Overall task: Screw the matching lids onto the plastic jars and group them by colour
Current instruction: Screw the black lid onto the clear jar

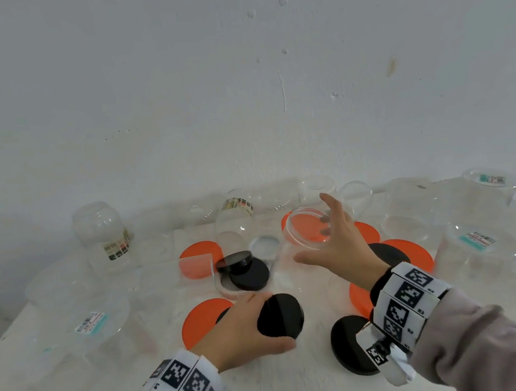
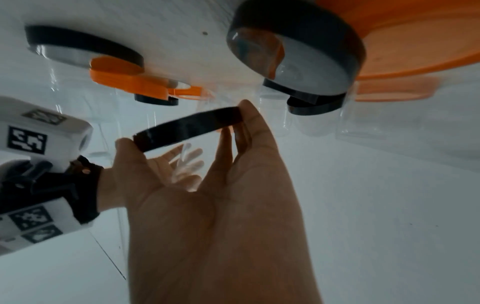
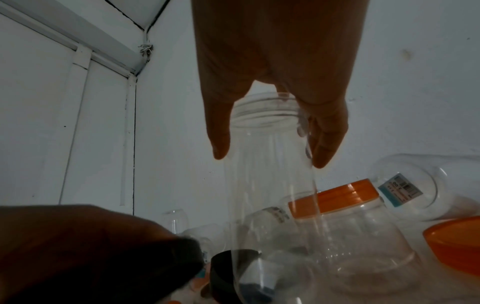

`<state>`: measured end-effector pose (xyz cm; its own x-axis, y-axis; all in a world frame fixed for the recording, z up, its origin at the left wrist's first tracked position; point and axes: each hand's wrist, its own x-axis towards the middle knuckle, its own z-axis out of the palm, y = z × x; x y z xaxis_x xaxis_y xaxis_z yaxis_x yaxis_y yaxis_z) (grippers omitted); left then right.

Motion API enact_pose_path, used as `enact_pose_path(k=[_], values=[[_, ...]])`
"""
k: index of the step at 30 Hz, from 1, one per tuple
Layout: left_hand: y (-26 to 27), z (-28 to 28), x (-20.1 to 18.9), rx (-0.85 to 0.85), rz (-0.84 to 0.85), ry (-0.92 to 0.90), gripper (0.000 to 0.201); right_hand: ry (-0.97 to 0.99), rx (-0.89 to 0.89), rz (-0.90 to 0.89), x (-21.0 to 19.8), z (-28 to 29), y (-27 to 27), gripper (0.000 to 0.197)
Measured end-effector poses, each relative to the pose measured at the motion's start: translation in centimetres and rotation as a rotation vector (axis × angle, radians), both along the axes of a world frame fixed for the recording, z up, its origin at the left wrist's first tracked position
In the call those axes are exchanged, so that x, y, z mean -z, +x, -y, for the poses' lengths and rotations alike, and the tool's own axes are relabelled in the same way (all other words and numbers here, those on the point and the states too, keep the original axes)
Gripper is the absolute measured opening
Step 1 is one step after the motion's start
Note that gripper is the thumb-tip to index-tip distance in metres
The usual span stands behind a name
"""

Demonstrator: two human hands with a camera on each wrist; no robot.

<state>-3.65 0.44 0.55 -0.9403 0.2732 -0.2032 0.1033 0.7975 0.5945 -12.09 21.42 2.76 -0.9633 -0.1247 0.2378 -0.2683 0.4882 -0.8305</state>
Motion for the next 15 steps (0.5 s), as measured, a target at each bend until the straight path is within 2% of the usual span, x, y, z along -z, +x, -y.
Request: enact_pose_path(k=[4, 9, 15], values=[[-0.4, 1.1, -0.9, -0.099, -0.111, 0.053, 0.09, 0.029, -0.026, 0.041, 0.5, 0.5, -0.1, 0.117], [-1.2, 1.6, -3.1, -0.213, -0.224, 0.228, 0.09, 0.098, -0.065, 0.085, 1.0, 1.3, 0.1, 0.118], [-2.1, 0.6, -5.1, -0.287, -0.343, 0.367, 0.068, 0.102, -0.113, 0.134, 1.3, 1.9, 0.0, 0.121]])
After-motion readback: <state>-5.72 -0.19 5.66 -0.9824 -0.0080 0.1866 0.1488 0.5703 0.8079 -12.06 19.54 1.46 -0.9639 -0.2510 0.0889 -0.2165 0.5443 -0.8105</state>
